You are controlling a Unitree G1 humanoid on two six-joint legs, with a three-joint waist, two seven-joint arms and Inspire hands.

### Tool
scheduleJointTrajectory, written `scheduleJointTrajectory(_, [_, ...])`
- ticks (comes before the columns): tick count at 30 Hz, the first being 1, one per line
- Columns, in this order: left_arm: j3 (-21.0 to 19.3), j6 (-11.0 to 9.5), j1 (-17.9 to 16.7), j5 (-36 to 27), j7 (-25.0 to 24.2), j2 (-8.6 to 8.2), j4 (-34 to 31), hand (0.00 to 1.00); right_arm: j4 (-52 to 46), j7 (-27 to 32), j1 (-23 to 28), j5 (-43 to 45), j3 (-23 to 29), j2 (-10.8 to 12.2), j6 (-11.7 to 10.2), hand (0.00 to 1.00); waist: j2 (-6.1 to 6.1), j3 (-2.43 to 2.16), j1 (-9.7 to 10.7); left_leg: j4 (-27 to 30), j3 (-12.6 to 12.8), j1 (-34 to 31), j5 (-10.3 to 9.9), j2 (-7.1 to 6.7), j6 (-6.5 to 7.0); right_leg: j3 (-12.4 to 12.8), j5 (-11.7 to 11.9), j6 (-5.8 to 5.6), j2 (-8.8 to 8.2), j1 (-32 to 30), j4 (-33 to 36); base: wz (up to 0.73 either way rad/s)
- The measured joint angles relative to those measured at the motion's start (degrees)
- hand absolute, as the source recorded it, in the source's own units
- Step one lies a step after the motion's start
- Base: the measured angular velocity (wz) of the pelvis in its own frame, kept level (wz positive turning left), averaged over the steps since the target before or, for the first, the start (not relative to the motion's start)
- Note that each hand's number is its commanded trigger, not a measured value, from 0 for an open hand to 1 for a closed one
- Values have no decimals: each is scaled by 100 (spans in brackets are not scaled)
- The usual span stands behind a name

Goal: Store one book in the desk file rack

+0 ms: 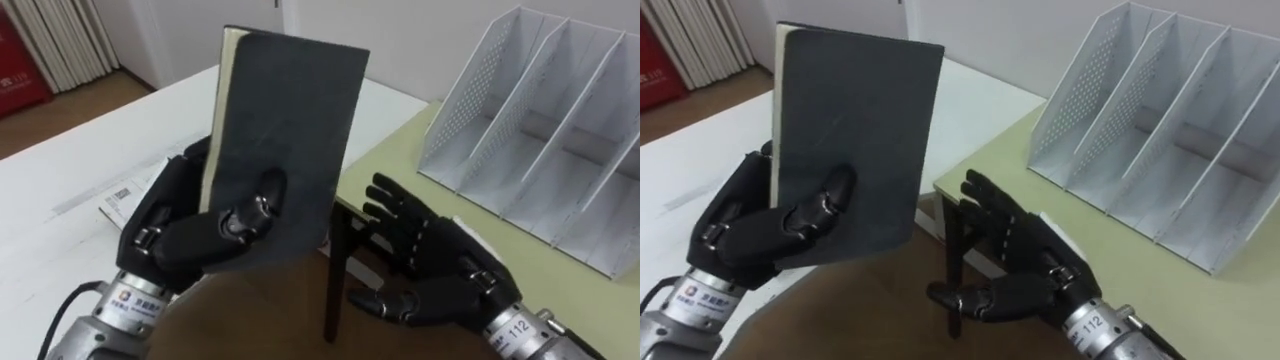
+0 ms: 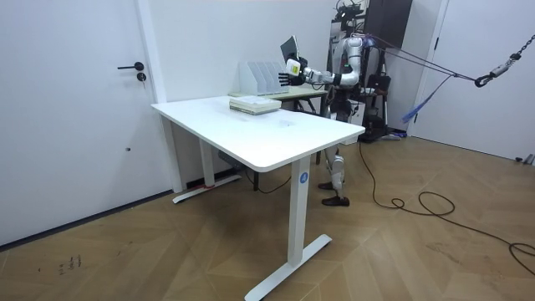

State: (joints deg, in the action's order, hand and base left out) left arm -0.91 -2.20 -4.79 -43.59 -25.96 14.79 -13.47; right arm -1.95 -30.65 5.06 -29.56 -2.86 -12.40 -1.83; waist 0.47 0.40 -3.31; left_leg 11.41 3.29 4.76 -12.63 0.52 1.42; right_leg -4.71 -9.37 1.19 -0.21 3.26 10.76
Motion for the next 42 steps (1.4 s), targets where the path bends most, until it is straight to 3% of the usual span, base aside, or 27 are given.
scheduleJointTrajectory(3, [12,111,-9,-367,-247,14,2,100,-3,-270,-4,-560,-1,-87,103,0,-22,-14,-12,1,11,21,0,-1,0,5,2,-1,-2,32,0,0])
scheduleJointTrajectory(9, [11,220,-14,-584,-714,182,10,100,-93,-790,-72,-1098,16,-122,264,0,105,41,23,-2,-12,82,-3,0,3,-13,8,-1,12,104,10,1])
scheduleJointTrajectory(11, [12,283,-34,-584,-960,197,15,100,-97,-993,-116,-1104,15,-124,333,0,170,3,41,-8,-13,86,-3,6,2,-12,8,0,6,102,12,0])
scheduleJointTrajectory(14, [20,355,-33,-584,-1234,219,66,100,-97,-1153,-166,-1291,15,-158,411,0,213,-16,36,-7,-6,77,-1,10,0,-2,6,4,7,59,15,0])
scheduleJointTrajectory(18, [20,391,21,-583,-1441,398,272,100,-181,-1210,-203,-1587,-38,-352,451,0,155,9,-30,-20,99,82,-1,13,-1,82,-44,15,8,-31,143,-12])
scheduleJointTrajectory(20, [86,466,21,-579,-1500,617,397,100,-363,-1312,-224,-1765,-102,-439,517,0,80,49,-15,-12,141,65,-1,11,-1,136,-61,12,7,-74,195,-12])
scheduleJointTrajectory(23, [137,594,21,-569,-1610,764,433,100,-584,-1587,-224,-1778,-173,-557,565,0,9,47,-8,11,151,-17,-3,9,1,142,-55,8,7,-146,201,0])
scheduleJointTrajectory(28, [132,592,31,-590,-1755,921,439,100,-582,-1708,-193,-1782,-193,-663,568,0,28,46,-9,0,137,-18,-6,11,3,140,-55,7,2,-144,204,0])
scheduleJointTrajectory(31, [159,593,30,-589,-1818,926,462,100,-582,-1727,-193,-1791,-224,-756,568,0,84,42,-9,-2,137,-15,-7,14,3,141,-55,7,5,-143,215,0])
scheduleJointTrajectory(32, [162,592,31,-591,-1852,928,486,100,-582,-1752,-187,-1791,-225,-779,568,15,101,39,-3,-3,136,-18,-7,15,3,138,-56,8,7,-152,222,0])
scheduleJointTrajectory(33, [164,590,31,-595,-1867,929,508,100,-582,-1759,-181,-1792,-227,-787,568,55,107,35,-1,-4,137,-19,-7,15,3,137,-56,8,7,-158,231,0])
scheduleJointTrajectory(34, [173,588,31,-629,-1894,930,576,100,-582,-1760,-175,-1793,-250,-819,568,72,121,26,-2,-5,141,-20,-6,16,3,138,-56,9,9,-170,252,0])
scheduleJointTrajectory(35, [181,588,31,-675,-1944,932,652,100,-582,-1762,-175,-1793,-268,-852,568,100,124,24,-4,-5,144,-26,-6,16,3,137,-60,9,8,-194,290,0])
scheduleJointTrajectory(42, [198,588,30,-691,-2116,935,746,100,-582,-1770,-173,-1790,-270,-866,568,100,65,11,9,30,147,-96,-5,11,3,139,-64,10,7,-245,302,0])
